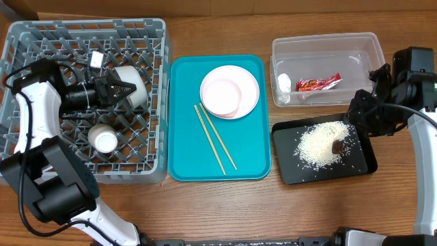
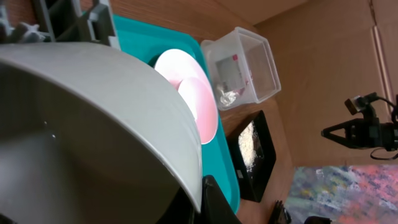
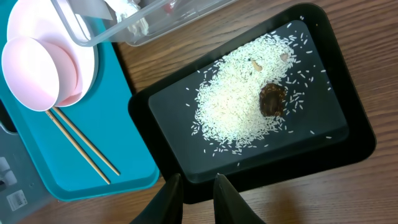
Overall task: Sort waste into correct bins and load items into the dishwasher
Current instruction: 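Carry the white bowl into the dish rack with the left gripper, then reach the left gripper to the pink bowl on the white plate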
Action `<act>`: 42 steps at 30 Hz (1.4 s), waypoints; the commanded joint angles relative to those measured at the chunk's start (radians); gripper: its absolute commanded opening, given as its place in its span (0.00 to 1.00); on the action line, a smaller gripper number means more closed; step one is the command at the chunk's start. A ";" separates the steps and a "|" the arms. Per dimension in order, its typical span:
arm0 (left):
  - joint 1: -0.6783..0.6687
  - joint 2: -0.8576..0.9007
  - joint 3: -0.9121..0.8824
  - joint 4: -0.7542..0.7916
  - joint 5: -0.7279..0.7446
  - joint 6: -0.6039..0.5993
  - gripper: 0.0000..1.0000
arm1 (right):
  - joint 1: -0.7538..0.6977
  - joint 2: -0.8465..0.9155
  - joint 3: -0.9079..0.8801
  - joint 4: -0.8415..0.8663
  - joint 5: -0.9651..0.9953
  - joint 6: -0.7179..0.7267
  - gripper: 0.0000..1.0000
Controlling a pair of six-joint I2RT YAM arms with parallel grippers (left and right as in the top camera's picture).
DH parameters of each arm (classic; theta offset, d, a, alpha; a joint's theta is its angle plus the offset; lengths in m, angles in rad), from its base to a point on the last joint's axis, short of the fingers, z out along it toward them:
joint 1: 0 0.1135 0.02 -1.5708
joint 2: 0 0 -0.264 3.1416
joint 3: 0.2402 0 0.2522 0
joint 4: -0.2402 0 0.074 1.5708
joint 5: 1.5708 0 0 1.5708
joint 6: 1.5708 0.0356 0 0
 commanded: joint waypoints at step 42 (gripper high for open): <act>-0.155 -0.225 0.160 -0.089 -0.386 -0.190 1.00 | -0.002 -0.010 0.010 -0.009 0.004 -0.005 0.46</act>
